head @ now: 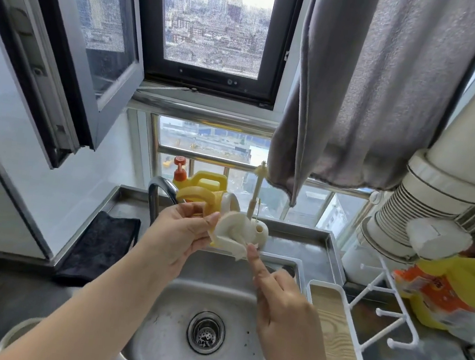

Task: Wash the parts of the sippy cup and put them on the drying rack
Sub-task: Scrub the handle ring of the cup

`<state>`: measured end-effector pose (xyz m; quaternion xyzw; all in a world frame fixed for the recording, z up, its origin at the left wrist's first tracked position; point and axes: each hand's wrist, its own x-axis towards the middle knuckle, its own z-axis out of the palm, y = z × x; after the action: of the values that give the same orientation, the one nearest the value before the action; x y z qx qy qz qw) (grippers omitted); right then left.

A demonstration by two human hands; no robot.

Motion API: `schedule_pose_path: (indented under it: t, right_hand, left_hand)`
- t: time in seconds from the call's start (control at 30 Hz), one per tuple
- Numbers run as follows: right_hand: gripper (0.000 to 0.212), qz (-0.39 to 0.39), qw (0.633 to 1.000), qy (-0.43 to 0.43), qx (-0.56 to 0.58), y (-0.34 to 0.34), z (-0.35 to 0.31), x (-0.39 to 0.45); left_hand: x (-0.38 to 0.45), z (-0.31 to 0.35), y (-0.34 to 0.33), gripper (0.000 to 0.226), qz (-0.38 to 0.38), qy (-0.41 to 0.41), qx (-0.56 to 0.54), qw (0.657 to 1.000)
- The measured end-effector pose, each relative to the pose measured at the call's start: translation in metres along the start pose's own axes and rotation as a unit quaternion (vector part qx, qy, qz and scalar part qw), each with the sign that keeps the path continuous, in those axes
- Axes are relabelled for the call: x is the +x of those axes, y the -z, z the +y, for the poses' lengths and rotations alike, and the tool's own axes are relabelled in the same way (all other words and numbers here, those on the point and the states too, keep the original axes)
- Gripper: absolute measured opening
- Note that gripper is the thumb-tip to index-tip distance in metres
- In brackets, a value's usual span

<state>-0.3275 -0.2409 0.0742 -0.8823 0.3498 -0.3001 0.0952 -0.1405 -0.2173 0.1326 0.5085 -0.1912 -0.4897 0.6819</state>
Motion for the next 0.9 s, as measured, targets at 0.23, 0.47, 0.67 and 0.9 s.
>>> schedule_pose_path:
  t: [0.23,0.47,0.67,0.9]
  right_hand:
    - [0.058,0.002,1.0,0.019,-0.012,0.003,-0.007,0.008]
    - [0.064,0.012,1.0,0.013,0.011,-0.001,-0.003,-0.004]
    - [0.074,0.009,1.0,0.008,0.011,-0.003,-0.003,0.003]
    - [0.06,0.032,0.999,0.022,0.001,0.004,-0.002,0.005]
  left_hand:
    - [-0.002,-0.002,-0.002,0.01,0.019,-0.015,0.026,0.999]
    - [-0.008,-0.002,0.007,0.025,-0.059,0.004,0.026,0.998]
    - [-0.006,-0.003,0.008,0.036,-0.055,-0.025,-0.004,0.998]
    - [-0.002,0.008,-0.001,0.021,-0.025,-0.021,-0.013,0.999]
